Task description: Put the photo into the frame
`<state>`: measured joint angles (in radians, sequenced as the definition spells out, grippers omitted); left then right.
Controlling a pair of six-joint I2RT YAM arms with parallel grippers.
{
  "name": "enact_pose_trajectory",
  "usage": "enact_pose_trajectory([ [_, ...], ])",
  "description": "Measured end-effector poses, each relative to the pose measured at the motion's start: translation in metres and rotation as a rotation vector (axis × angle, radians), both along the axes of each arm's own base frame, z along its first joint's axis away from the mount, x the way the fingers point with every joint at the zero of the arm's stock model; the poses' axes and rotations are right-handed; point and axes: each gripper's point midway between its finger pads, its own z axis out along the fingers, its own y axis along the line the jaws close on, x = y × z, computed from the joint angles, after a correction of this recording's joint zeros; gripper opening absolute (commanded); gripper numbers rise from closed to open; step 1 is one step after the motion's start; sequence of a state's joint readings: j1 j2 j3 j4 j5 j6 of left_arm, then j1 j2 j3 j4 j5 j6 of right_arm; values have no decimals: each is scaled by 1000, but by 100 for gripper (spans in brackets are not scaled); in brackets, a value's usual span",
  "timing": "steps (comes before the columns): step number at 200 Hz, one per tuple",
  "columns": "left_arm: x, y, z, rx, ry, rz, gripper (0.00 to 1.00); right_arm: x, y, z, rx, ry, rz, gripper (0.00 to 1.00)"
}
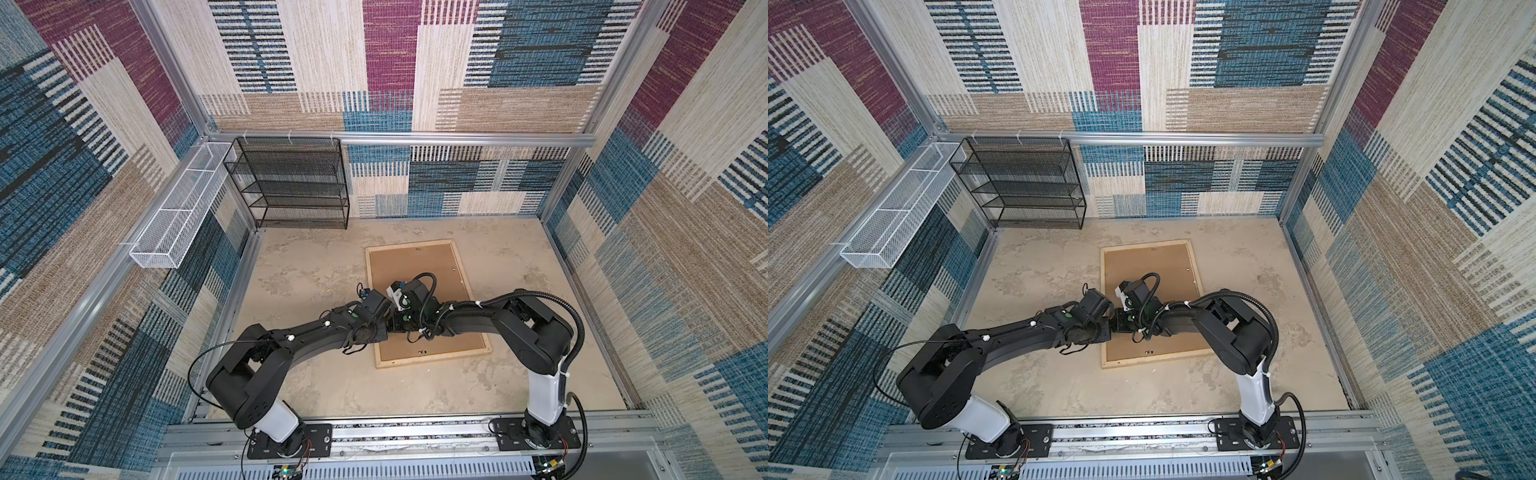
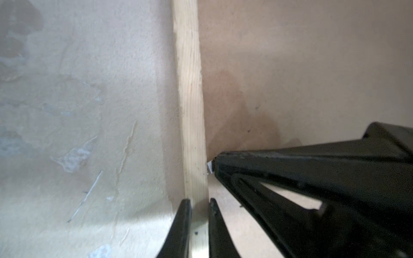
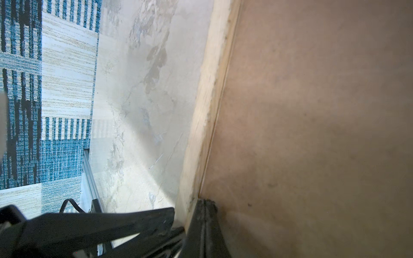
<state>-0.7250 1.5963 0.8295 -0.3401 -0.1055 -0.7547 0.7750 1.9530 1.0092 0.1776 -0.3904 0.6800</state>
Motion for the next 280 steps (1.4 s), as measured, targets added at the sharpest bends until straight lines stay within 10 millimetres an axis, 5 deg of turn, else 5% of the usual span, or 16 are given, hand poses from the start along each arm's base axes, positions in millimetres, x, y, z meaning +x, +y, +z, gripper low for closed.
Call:
enact_pose_trajectory([
  [26, 3, 0, 2, 5, 7, -2, 12, 29, -23, 13, -35, -73, -86, 0],
  [82, 12, 0, 9, 36, 63, -94, 28, 149, -99, 73, -136, -324, -255, 40],
  [101, 15, -2, 13, 50, 56, -136, 33, 186, -119, 73, -198, -366, -261, 54],
  [144, 7, -3, 60, 7, -23, -181, 35, 256, -147, 54, -317, -406, -231, 74],
  [172, -22, -1, 69, -14, -5, -224, 32, 285, -149, 47, -354, -433, -193, 76],
  [226, -90, -20, 44, -66, 155, -340, 29, 331, -143, 38, -383, -484, -112, 79],
  [280, -106, -39, 18, -118, 266, -343, 28, 327, -143, 19, -389, -464, 4, 79],
])
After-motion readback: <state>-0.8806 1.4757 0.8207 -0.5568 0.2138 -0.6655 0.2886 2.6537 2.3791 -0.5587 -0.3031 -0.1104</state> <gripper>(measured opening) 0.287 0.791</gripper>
